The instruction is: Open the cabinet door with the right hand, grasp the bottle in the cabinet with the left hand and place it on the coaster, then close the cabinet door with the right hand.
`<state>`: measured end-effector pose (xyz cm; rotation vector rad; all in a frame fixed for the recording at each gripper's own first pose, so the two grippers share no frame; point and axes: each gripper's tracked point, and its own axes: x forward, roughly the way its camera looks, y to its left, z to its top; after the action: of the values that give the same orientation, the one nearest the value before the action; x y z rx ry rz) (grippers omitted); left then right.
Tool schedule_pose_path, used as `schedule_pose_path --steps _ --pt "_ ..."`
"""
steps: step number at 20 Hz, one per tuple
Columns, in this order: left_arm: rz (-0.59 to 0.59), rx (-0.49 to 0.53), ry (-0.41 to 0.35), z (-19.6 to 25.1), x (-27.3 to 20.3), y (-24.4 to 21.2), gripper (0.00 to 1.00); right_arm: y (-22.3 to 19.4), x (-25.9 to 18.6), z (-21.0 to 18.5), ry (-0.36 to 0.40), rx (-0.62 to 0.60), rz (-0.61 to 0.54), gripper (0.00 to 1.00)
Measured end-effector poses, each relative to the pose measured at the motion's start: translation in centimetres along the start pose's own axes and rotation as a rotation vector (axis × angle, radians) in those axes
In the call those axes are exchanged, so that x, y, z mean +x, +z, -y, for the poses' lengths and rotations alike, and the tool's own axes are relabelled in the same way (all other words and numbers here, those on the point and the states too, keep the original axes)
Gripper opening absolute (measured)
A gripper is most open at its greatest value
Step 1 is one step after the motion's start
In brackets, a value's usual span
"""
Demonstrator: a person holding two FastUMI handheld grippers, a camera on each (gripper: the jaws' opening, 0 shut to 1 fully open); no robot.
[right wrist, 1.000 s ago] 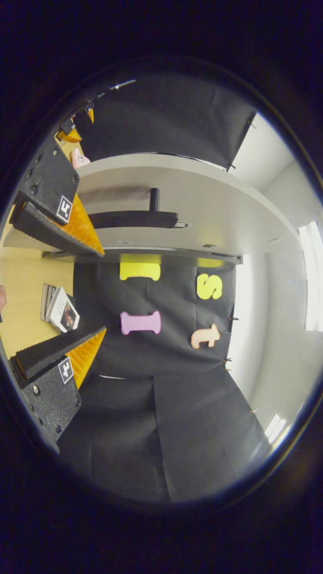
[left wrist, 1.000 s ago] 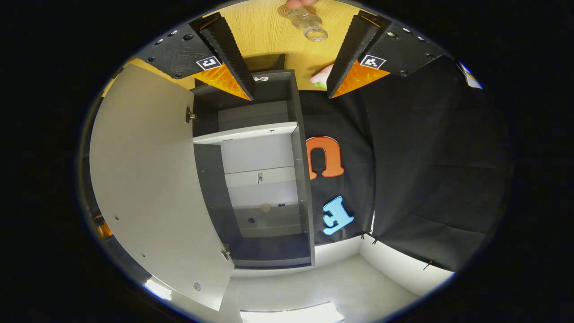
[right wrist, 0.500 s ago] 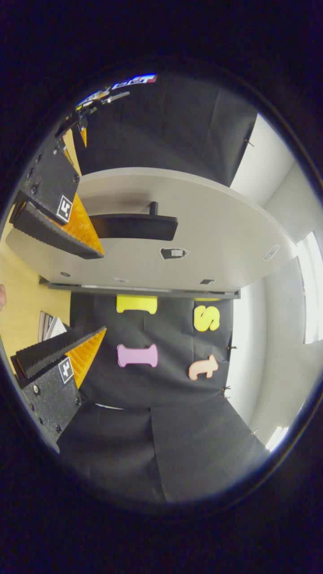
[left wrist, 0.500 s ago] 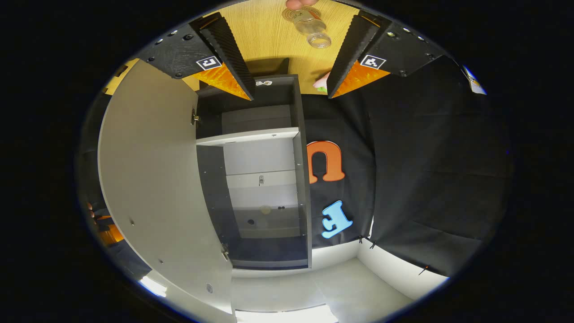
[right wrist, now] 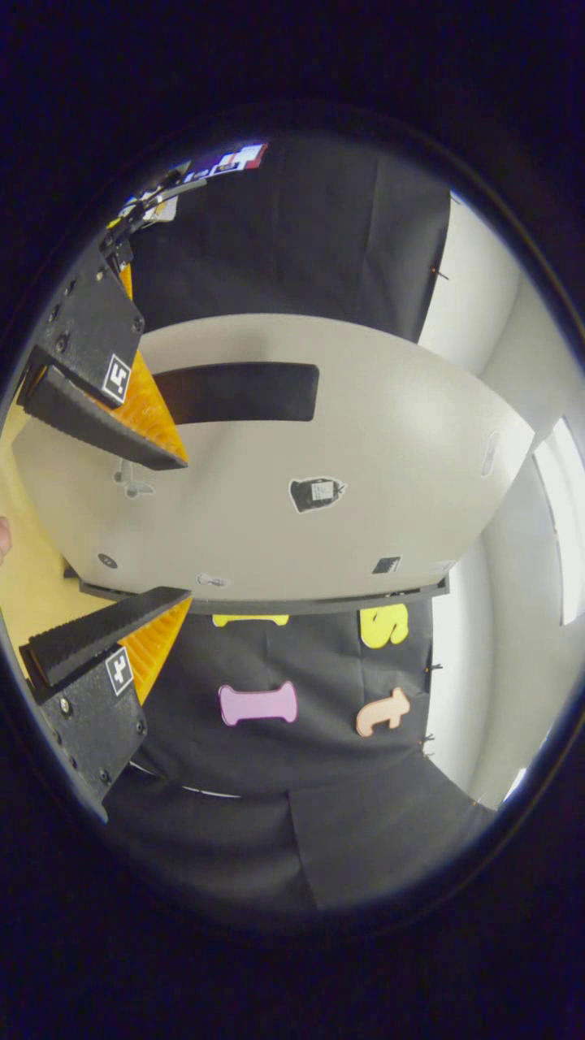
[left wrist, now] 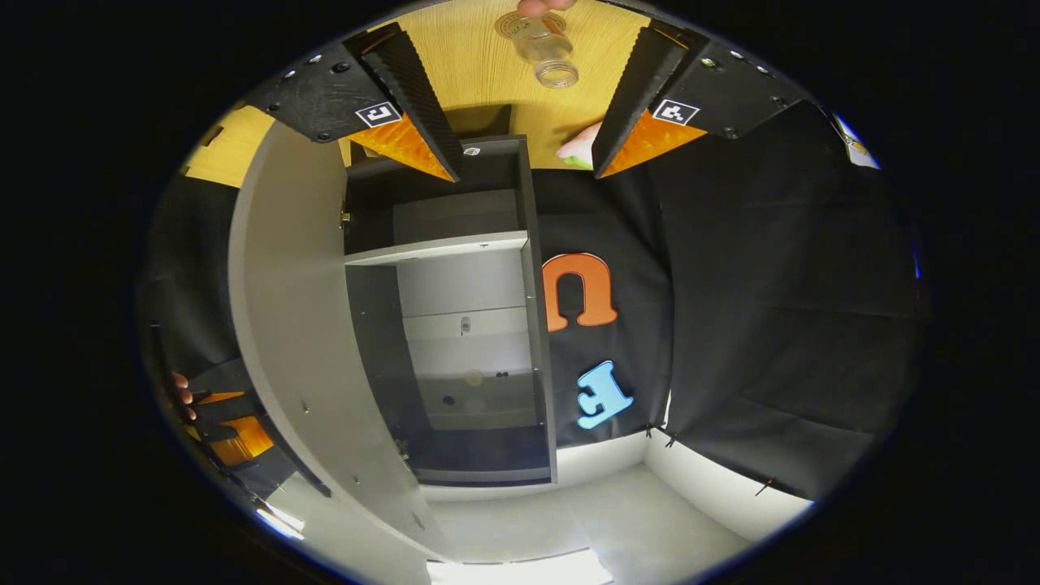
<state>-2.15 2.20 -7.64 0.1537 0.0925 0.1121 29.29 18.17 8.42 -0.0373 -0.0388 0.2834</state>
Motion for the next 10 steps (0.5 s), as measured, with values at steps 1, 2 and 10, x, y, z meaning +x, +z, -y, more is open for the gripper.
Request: schedule_pose_path --steps 1,2,10 --pt "0.000 -0.003 0.001 -0.3 0.1 -0.1 0.96 0.0 0.7 -0.5 0.011 -0.007 0.003 0.94" --pt "-0.004 -0.007 -0.002 -0.6 0.1 -0.3 0.96 0.1 1.5 -1.1 0.024 -0.010 0.004 0.94" --pt "-0.022 -0.020 -0.002 -2.8 0.8 -1.1 0.96 -0.9 9.1 -5.9 0.137 0.038 0.013 0.94"
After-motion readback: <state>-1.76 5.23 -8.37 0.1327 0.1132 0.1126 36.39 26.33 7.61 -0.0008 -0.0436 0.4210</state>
